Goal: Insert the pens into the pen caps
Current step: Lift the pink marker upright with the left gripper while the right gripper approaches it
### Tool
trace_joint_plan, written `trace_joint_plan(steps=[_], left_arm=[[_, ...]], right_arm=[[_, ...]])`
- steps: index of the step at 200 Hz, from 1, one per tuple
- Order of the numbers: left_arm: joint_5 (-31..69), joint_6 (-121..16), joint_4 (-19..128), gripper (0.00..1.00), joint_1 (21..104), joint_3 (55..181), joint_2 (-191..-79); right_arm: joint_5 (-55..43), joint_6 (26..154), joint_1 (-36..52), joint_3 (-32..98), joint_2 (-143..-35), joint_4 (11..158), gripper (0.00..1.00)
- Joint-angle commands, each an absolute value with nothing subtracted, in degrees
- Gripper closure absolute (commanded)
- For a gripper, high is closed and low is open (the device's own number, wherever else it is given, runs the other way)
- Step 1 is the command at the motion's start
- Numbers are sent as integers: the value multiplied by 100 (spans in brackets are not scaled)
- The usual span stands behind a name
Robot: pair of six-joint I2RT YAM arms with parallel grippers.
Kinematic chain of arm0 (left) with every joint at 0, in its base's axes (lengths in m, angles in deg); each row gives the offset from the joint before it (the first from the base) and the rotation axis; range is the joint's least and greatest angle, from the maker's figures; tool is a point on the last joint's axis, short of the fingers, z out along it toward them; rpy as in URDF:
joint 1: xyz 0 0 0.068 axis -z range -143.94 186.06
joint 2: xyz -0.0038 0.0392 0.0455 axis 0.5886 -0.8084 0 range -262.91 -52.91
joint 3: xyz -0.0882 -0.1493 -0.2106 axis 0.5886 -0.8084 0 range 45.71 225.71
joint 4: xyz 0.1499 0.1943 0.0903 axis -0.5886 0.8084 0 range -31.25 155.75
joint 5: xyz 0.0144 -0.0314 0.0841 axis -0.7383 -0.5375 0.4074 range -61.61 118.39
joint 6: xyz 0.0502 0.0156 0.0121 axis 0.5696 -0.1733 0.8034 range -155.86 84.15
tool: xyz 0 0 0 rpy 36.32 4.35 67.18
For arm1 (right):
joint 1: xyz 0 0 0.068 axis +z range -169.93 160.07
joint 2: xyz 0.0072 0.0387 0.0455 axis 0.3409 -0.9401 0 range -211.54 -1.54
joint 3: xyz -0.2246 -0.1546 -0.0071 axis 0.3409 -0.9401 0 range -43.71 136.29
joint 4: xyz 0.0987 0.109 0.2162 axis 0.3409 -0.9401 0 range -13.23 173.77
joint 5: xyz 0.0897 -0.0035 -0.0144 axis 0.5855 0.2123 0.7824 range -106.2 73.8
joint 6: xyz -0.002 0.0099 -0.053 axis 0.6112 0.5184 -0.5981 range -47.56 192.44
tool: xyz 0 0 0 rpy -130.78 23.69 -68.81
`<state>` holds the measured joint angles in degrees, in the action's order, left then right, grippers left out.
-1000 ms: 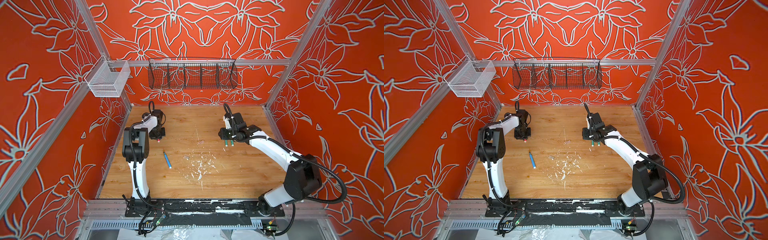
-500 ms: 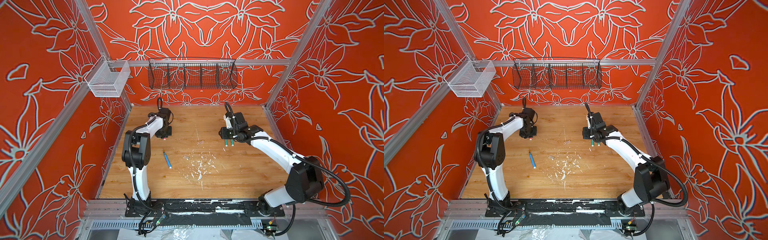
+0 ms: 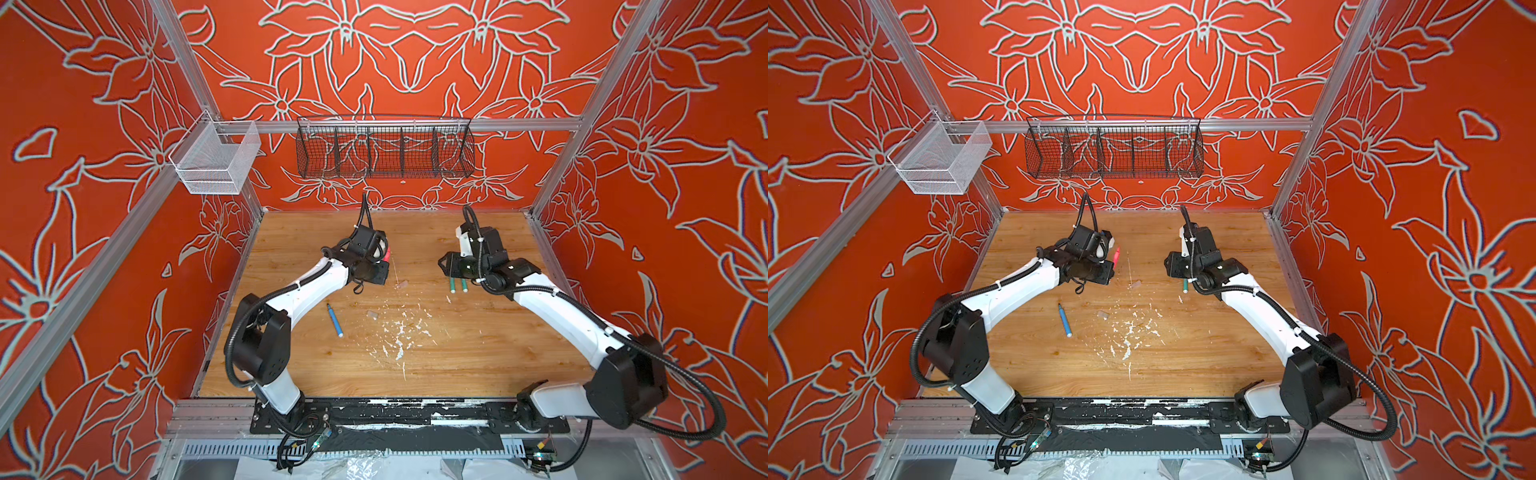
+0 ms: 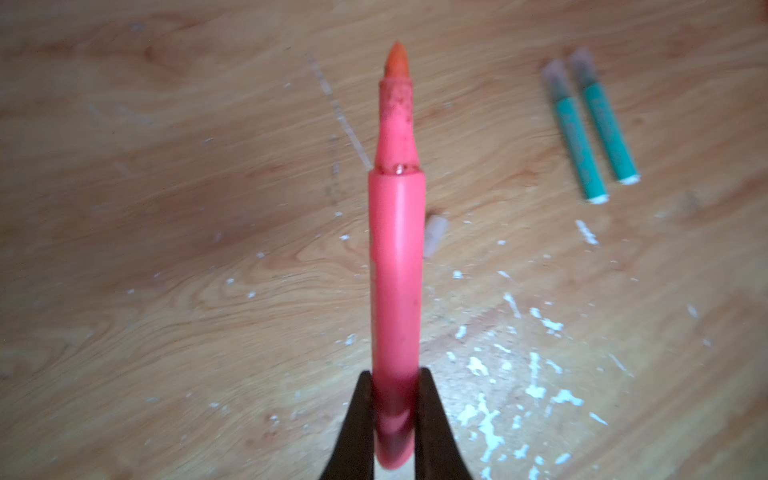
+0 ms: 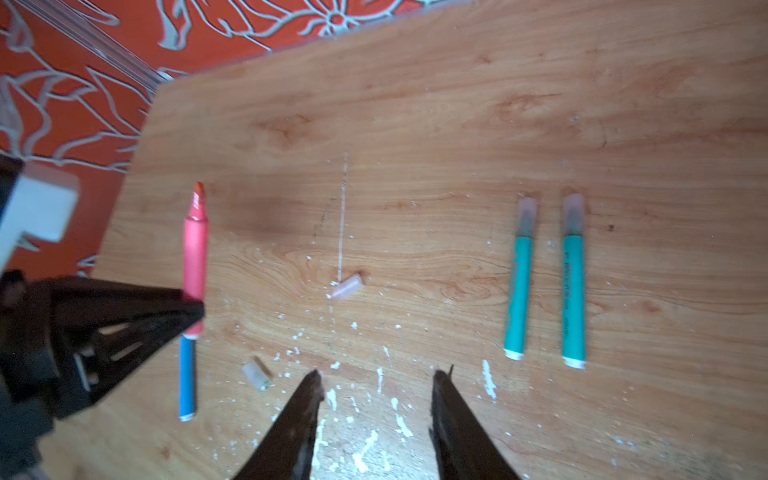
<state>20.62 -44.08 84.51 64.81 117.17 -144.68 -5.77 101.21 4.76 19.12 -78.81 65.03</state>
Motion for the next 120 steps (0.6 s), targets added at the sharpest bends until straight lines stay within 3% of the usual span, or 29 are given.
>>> trace_joint_plan(steps=[1,59,120], left_arm=[[1394,-4304,7310,97,6666,11276,-13896],[799,-4456,6383,98,6752,10619,-13290],[746,-4532,6374,99,6755,10643,-13265]], right_arm=[[177,10585,450,1752,-7694,7318,51],[1220,11145,541,1928,-7872,8151,48],[1376,11159,949,2155,-8174,8248,47]])
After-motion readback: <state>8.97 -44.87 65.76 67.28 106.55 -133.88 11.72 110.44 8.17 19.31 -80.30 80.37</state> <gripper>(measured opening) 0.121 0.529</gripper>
